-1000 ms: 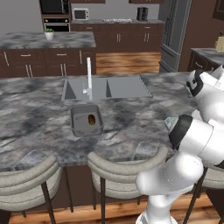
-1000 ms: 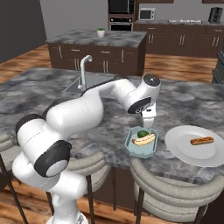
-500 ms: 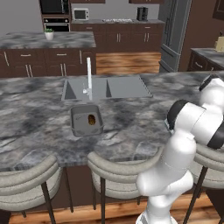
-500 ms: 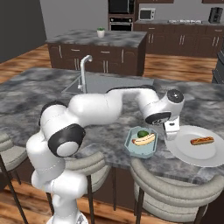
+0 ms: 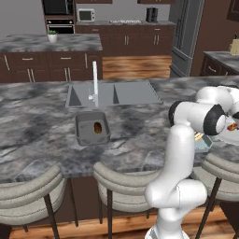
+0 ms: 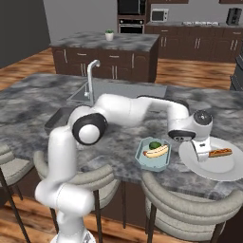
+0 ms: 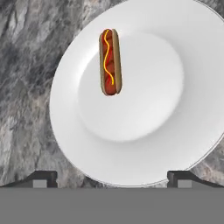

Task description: Place one cooked food and one vegetable from the large plate to each tupperware container.

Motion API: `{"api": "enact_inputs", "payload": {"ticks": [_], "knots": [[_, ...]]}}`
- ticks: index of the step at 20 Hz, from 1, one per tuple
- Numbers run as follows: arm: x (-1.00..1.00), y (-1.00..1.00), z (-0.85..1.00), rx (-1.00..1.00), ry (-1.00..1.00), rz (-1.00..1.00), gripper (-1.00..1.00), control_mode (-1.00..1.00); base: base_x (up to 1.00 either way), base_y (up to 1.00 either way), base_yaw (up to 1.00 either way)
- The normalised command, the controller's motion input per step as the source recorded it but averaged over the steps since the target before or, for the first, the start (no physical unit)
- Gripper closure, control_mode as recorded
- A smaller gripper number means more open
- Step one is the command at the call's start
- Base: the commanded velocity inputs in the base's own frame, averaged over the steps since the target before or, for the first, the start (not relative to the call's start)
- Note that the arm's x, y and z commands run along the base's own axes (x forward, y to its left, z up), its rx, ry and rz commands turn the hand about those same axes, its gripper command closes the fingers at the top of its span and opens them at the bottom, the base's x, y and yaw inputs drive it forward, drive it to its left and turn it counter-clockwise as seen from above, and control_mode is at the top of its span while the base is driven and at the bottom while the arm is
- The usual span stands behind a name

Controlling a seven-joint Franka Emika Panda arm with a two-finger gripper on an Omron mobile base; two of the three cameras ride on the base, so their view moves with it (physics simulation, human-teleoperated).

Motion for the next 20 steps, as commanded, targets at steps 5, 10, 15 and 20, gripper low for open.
{"api": "enact_inputs", "payload": {"ticks": [5, 10, 15, 20], "knots": [[0.41, -0.41, -0.40, -0.08, 0.14, 0.00, -1.00, -1.00, 0.00, 0.00, 0.00], [0.47, -0.04, -0.41, -0.07, 0.07, 0.00, -1.00, -1.00, 0.00, 0.00, 0.00], [0.53, -0.25, -0.48, -0.08, 0.10, -0.01, -1.00, -1.00, 0.00, 0.00, 0.00], [0.42, -0.42, -0.37, -0.04, 0.07, -0.03, -1.00, -1.00, 0.00, 0.00, 0.00]]}}
